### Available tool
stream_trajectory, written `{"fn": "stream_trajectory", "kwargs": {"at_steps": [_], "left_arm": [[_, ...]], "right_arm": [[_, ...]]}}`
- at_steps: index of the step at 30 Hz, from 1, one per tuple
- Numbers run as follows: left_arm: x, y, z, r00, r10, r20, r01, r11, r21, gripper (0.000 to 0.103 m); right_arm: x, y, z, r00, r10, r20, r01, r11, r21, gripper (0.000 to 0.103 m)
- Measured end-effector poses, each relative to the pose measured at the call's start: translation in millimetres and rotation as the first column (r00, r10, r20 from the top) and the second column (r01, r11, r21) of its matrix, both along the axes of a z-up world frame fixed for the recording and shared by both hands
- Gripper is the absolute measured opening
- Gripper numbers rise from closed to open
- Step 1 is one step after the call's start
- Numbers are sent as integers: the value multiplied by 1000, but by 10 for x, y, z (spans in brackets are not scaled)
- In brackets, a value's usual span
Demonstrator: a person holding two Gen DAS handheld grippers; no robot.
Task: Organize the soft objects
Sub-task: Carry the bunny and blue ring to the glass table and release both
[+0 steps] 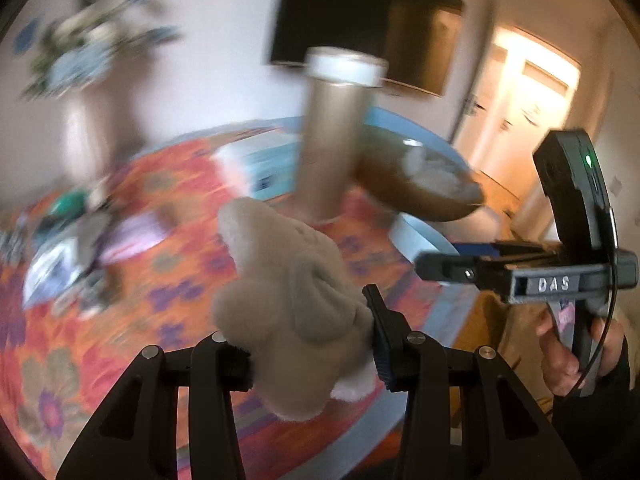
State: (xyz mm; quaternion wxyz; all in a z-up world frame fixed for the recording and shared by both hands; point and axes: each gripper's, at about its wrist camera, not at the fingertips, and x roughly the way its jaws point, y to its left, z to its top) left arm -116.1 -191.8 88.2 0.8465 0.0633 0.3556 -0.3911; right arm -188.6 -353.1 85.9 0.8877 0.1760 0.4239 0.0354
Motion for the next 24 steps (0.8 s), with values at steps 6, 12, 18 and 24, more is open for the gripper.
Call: {"fn": "stream_trajectory", "kwargs": {"at_steps": [6,12,18,24], "left_arm": [[-32,-1016,276,990,-137,41,136,990,27,41],[265,-1912,401,986,-146,83,142,988,61,41],[596,-2437,159,990,-110,89,96,985,146,44],[542,-2422,101,981,-129,142,108,983,147,85]], "right_arm": [[-235,-792,424,979,-170,114,170,985,9,64],[55,-1568,628,934,-333,129,334,942,15,64],[715,-2010,597,932,-359,55,361,932,-33,65],[917,-2157,530,943,-331,22,331,943,-8,68]]}}
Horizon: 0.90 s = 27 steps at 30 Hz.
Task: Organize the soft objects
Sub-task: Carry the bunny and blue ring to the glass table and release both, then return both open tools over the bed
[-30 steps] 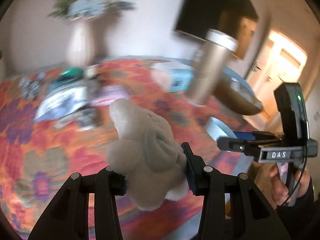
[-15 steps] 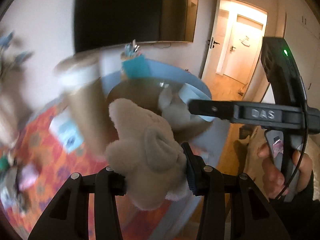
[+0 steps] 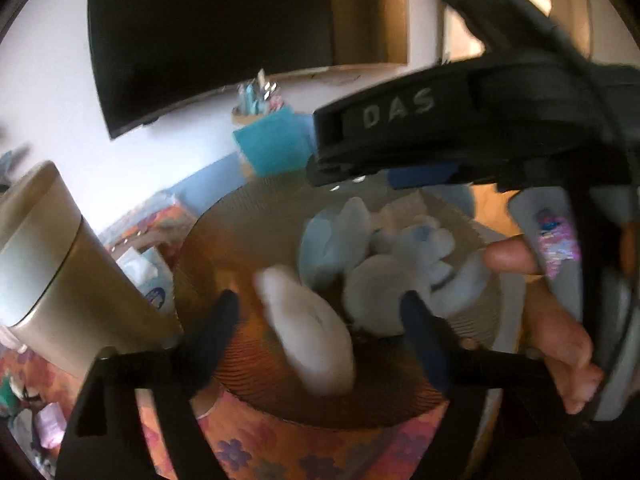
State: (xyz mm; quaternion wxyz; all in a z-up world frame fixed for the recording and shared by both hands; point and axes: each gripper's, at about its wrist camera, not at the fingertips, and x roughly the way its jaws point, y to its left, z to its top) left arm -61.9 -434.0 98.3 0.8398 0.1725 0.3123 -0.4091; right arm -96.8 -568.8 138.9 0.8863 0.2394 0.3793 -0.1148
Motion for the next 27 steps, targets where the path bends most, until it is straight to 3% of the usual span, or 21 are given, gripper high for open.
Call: {"fn": "stream_trajectory", "kwargs": {"at_steps": [8,12,16,21,27], "left_arm": [[-435,441,142,998,-51,35,52,998,-38,85],[-626,948,133,995,27,95,-26,1000,-11,85],[-603,1582,76,986,146,83,-145,989,-17,85],[-451,2504,9,934,351,61,-350,936,-31,85],[-62,3429,-229,819,564,106,-568,823,12,85]], "right_arm": [[-448,225,70,999,11,53,-13,1000,26,68],[-754,645,126,991,83,103,-84,997,2,75],[-903,1294,105,965,227,129,-221,973,-59,83],[-716,2232,61,910,404,98,-393,913,-110,83],[-127,3157,-311,852,523,27,-520,850,-88,85]]}}
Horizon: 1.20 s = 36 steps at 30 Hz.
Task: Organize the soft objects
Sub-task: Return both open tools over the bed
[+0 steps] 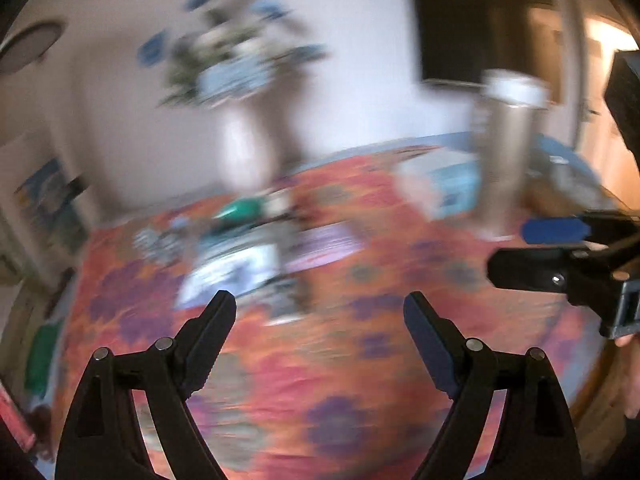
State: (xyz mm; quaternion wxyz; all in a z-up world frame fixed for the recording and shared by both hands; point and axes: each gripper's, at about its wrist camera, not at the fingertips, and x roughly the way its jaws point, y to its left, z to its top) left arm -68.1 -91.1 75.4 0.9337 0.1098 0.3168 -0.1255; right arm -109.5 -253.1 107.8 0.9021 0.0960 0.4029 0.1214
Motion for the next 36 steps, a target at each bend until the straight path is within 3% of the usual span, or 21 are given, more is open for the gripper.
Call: {"fn": "stream_trajectory", "kwargs": {"at_steps": [6,10,20,26,36], "left_arm": [[275,679,-237,991,120,-52,-124,990,-74,85],[374,886,-347,983,118,-138,-143,971,-189,85],[399,1226,-363,972,142,-185,-203,906,-370,85],[438,1293,-401,963,158,-217,-235,887,-398,85],[455,1193,-423,962,154,-224,-226,913,-341,86]], "right_arm": [[534,473,-398,999,11,-32,-12,998,-53,85],[739,662,-599,1000,7,-16,-9,994,-111,85],[803,773,-762,999,-7,-48,-2,982,-190,90],[819,799,-798,998,1,-66,-14,980,-200,90],[875,798,-860,994,-15,-106,-9,976,-217,90]]}}
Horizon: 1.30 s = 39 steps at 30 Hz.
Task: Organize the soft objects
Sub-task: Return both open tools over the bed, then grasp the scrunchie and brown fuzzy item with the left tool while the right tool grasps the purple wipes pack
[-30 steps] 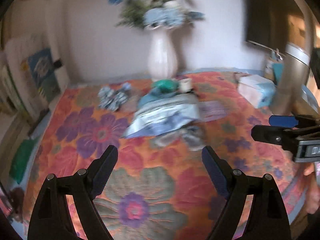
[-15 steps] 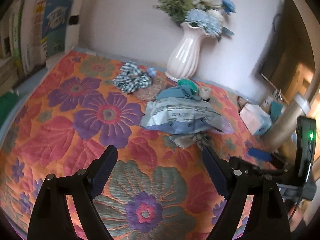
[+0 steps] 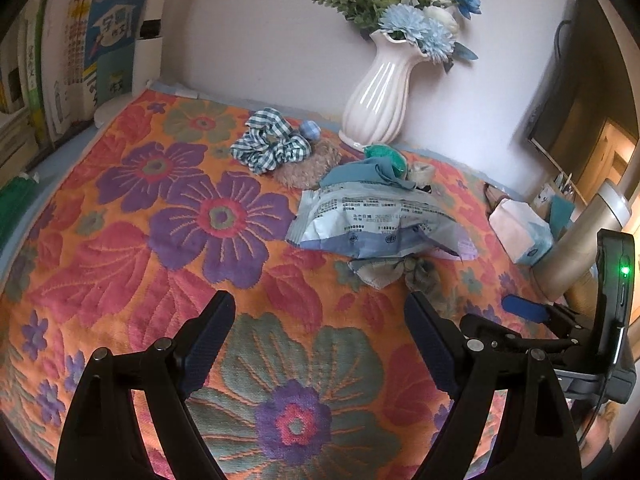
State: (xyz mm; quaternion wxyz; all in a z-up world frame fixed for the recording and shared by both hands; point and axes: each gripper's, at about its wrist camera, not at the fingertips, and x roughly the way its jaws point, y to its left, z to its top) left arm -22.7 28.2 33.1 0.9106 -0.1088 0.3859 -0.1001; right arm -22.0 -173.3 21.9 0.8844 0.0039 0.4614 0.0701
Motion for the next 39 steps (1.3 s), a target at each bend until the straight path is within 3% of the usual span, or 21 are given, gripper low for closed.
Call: {"fn": "stream_trajectory", "kwargs": {"at_steps": [25,39], "left_arm": [[22,1,-16,1000,-7,-21,7,1000,2,86],[23,5,-18,1000,-7,-23,7,1000,1,86]], "right_arm": [[29,67,-57,999,18,-32,-19,999,-41,102],[33,69,-63,999,18,-34,-19,999,-44,103]]}}
